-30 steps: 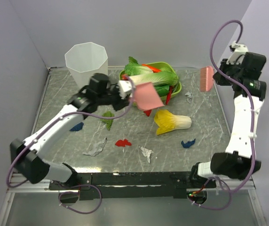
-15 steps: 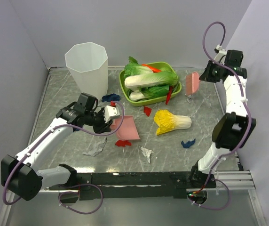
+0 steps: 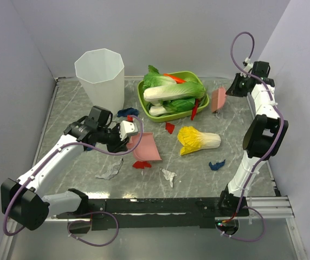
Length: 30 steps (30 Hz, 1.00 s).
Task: Sweep away the paper scraps from the table
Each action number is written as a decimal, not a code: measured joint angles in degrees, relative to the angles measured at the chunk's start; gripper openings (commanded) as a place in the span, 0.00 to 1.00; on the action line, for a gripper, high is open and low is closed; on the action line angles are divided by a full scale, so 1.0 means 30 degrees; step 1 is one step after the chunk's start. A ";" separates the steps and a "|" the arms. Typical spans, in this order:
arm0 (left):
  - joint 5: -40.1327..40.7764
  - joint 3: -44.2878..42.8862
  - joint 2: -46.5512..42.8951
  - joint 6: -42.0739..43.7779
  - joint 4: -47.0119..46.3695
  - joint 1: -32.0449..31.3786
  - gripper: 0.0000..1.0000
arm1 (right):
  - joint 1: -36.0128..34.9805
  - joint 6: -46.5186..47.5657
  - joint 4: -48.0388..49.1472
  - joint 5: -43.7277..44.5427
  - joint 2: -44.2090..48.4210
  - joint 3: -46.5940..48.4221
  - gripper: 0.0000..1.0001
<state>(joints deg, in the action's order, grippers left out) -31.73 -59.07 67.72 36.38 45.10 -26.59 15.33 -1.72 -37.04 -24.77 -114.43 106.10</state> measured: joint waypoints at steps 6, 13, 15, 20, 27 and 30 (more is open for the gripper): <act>-0.0029 -0.0036 0.0015 -0.0007 -0.0350 0.0000 0.01 | 0.0306 0.0007 0.0058 0.0627 0.1326 -0.3446 0.00; -0.0488 -0.1166 0.0896 0.0153 -0.0364 0.0000 0.01 | 0.0896 0.0663 -0.1661 -0.0102 0.7125 -0.8335 0.00; -0.0503 -0.1282 0.0969 0.0197 -0.0372 0.0000 0.01 | 0.0882 0.1180 -0.1843 -0.0845 0.8794 -0.8597 0.00; -0.0488 -0.1282 0.0969 0.0350 -0.0357 0.0000 0.01 | -0.0051 0.4532 -0.0401 -0.1457 1.1723 -0.8604 0.00; -0.0459 -0.1282 0.0962 0.0481 -0.0262 0.0000 0.01 | -0.2171 1.2291 0.3876 0.2426 1.0499 -0.9646 0.00; -0.0270 -0.1282 0.0954 0.0510 -0.0211 0.0000 0.01 | -0.2106 1.5001 0.5078 0.4029 0.8393 -0.9056 0.00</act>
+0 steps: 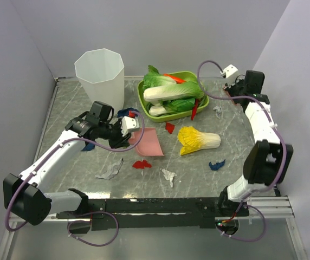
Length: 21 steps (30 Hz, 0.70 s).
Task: Sweep away the paper scraps from the table
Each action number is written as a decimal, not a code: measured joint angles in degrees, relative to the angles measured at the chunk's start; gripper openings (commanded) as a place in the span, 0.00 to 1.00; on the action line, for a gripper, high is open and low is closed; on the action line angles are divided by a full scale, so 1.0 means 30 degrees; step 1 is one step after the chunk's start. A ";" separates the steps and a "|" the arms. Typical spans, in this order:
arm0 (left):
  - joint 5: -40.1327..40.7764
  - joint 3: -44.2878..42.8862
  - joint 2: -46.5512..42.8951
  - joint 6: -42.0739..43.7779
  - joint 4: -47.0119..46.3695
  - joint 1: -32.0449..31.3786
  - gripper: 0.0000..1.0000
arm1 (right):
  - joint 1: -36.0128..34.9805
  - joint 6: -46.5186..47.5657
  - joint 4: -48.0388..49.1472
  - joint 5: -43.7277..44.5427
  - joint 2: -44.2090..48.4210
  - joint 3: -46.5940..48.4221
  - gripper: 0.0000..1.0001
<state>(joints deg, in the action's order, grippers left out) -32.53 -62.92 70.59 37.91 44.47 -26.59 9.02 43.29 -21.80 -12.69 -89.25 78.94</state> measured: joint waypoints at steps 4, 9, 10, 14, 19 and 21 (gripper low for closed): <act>0.0233 0.0000 -0.0102 0.0007 0.0015 0.0007 0.01 | 0.0109 0.3606 0.0991 0.0954 -0.2594 0.0568 0.00; 0.0270 0.0000 -0.0219 0.0000 0.0197 0.0007 0.01 | 0.0117 0.8357 0.1268 0.0714 -0.3490 0.0087 0.00; 0.0299 0.0000 -0.0233 0.0000 0.0226 0.0007 0.01 | 0.0117 0.9260 0.1341 0.0459 -0.3468 -0.0175 0.00; 0.0313 0.0000 -0.0240 0.0007 0.0291 0.0007 0.01 | 0.0109 1.2349 0.1013 -0.0750 -0.3366 -0.1224 0.00; 0.0284 0.0000 -0.0299 -0.0007 0.0270 0.0007 0.01 | -0.0044 1.5620 -0.0729 -0.1435 -0.2557 -0.2849 0.00; 0.0240 0.0000 -0.0342 -0.0007 0.0240 0.0007 0.01 | -0.0051 1.6604 -0.1647 -0.1392 -0.2098 -0.3082 0.00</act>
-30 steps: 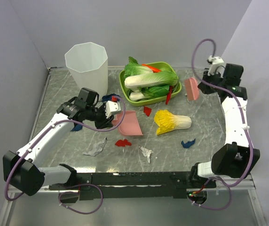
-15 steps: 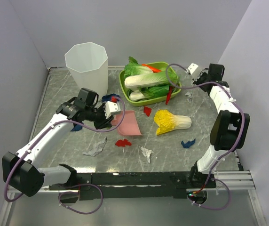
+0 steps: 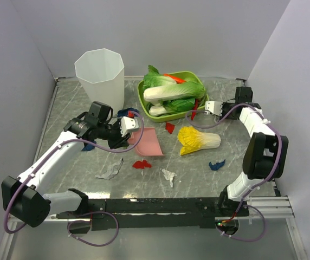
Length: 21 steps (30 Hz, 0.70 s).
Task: Sweep away the paper scraps from the table
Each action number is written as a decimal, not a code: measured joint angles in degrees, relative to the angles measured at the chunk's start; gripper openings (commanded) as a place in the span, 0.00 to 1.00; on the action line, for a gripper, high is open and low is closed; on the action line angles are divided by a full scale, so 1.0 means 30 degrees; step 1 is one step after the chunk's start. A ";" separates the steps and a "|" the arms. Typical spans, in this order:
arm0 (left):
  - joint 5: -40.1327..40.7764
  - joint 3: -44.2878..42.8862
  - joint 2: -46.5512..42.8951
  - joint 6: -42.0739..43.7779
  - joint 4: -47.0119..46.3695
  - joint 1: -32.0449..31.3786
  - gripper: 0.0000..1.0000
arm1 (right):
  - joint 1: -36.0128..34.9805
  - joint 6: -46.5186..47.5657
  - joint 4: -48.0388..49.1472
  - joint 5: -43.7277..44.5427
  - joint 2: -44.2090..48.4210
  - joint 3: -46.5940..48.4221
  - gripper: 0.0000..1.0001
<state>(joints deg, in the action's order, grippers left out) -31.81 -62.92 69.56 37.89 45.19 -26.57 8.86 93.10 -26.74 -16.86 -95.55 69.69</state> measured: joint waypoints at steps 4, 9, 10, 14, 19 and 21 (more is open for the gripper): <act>-0.0153 0.0000 -0.0080 -0.0007 -0.0160 0.0000 0.01 | 0.0284 0.1486 -0.1741 0.0350 0.2120 -0.1115 0.00; -0.0459 0.0000 -0.0270 0.0007 -0.0423 0.0007 0.01 | 0.1180 0.3264 -0.4721 0.0925 0.7271 -0.4874 0.00; -0.0539 0.0000 -0.0284 0.0007 -0.0452 0.0007 0.01 | 0.1297 0.3461 -0.5457 0.1144 0.8480 -0.5610 0.00; -0.0809 0.0000 -0.0284 -0.0007 -0.0597 0.0007 0.01 | 0.1311 0.3038 -0.8167 0.1333 1.1344 -0.6237 0.00; -0.1246 0.0000 -0.0284 0.0000 -0.0794 0.0007 0.01 | 0.1377 0.0168 -0.9508 0.0845 1.0965 -0.3468 0.00; -0.1428 0.0000 -0.0277 0.0007 -0.0809 0.0007 0.01 | 0.1406 -0.1246 -0.9136 0.0619 1.0710 -0.2652 0.00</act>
<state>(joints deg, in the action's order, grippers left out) -36.10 -62.92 68.73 37.91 42.76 -26.55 13.08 89.36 -54.15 -15.00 -63.42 61.73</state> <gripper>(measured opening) 0.336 0.149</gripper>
